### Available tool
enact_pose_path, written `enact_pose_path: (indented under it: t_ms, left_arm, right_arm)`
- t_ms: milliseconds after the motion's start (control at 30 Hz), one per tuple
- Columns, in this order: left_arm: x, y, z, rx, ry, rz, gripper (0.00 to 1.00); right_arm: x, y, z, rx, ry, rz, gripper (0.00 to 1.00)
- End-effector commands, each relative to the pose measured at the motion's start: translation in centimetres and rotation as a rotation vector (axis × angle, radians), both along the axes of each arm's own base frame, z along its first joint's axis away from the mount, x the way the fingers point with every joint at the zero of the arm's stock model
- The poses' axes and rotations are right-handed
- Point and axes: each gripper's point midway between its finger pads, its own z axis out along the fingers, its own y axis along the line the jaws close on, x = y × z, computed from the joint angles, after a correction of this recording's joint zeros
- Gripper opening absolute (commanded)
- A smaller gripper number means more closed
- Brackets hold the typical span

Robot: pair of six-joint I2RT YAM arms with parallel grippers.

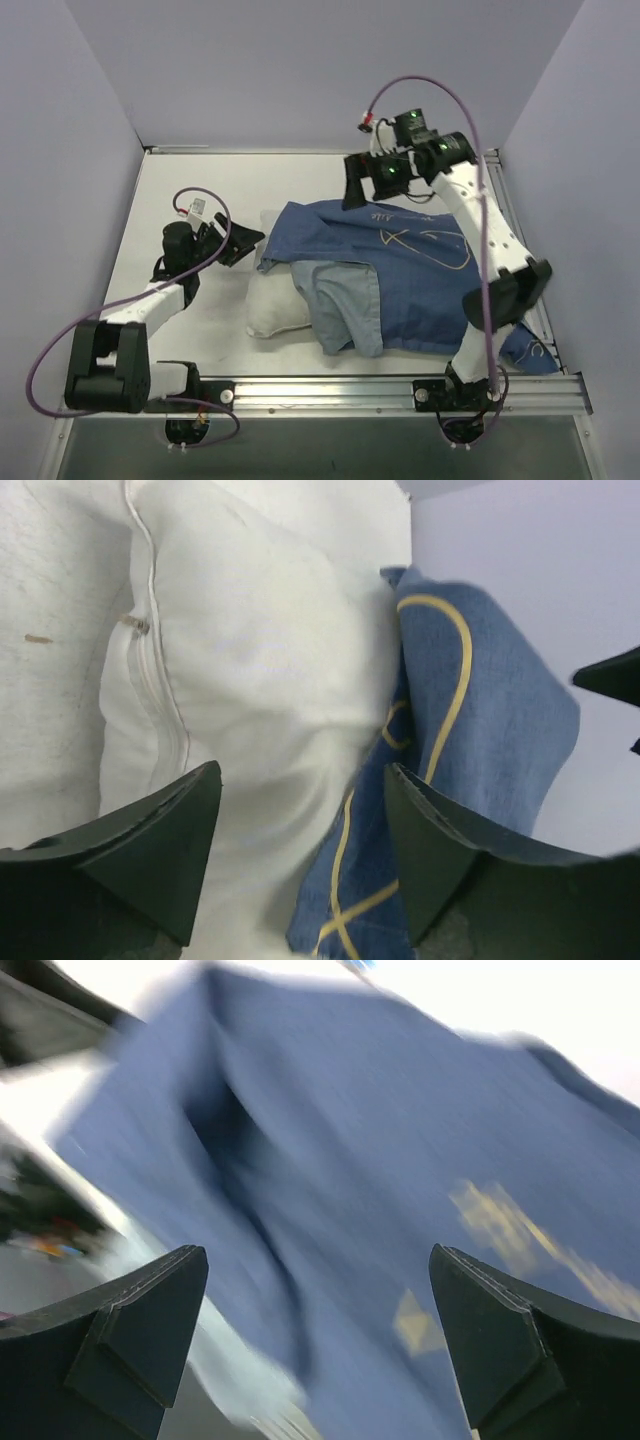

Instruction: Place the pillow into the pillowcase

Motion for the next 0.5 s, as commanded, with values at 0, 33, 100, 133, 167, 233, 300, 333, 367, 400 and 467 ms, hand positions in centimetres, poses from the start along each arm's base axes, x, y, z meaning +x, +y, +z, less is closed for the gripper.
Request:
enact_pose_path:
  t_ms: [0, 33, 100, 133, 167, 233, 300, 333, 367, 400, 467]
  left_arm:
    - [-3.1, -0.4, -0.1, 0.11, -0.014, -0.153, 0.75]
    - [-3.9, -0.3, -0.8, 0.133, 0.019, -0.175, 0.76]
    - [-5.8, -0.2, -3.2, 0.162, 0.119, -0.207, 0.76]
    - [-6.6, -0.4, -3.8, 0.15, 0.147, -0.225, 0.75]
    - [-7.0, -0.6, -4.3, 0.132, 0.184, -0.22, 0.74]
    - [-8.6, -1.7, -5.6, 0.11, 0.231, -0.248, 0.69]
    - [-9.0, -2.8, -5.3, 0.082, 0.229, -0.267, 0.62]
    - [-9.7, -3.9, -5.2, 0.08, 0.225, -0.306, 0.57]
    - [-9.6, -4.5, -4.7, 0.07, 0.196, -0.323, 0.5]
    - [-9.6, -4.9, -4.6, 0.066, 0.188, -0.336, 0.47]
    - [-9.0, -5.4, -3.9, 0.04, 0.17, -0.34, 0.43]
  right_arm:
    - [-7.6, -9.6, 1.1, -0.349, -0.124, 0.091, 0.99]
    - [-8.5, -11.0, 0.1, -0.402, -0.111, 0.102, 0.99]
    - [-12.3, -13.4, -3.9, -0.484, 0.032, 0.167, 0.97]
    - [-13.2, -14.3, -5.5, -0.512, 0.084, 0.191, 0.95]
    - [-14.6, -15.0, -7.8, -0.535, 0.172, 0.21, 0.95]
    - [-14.7, -15.1, -10.5, -0.543, 0.276, 0.224, 0.93]
    - [-11.9, -14.4, -12.7, -0.525, 0.308, 0.202, 0.9]
    - [-10.5, -13.8, -13.0, -0.505, 0.298, 0.189, 0.89]
    - [-8.5, -13.0, -12.9, -0.489, 0.268, 0.177, 0.89]
    - [-4.8, -11.5, -12.5, -0.464, 0.218, 0.162, 0.89]
    - [-1.3, -9.1, -12.5, -0.404, 0.214, 0.134, 0.88]
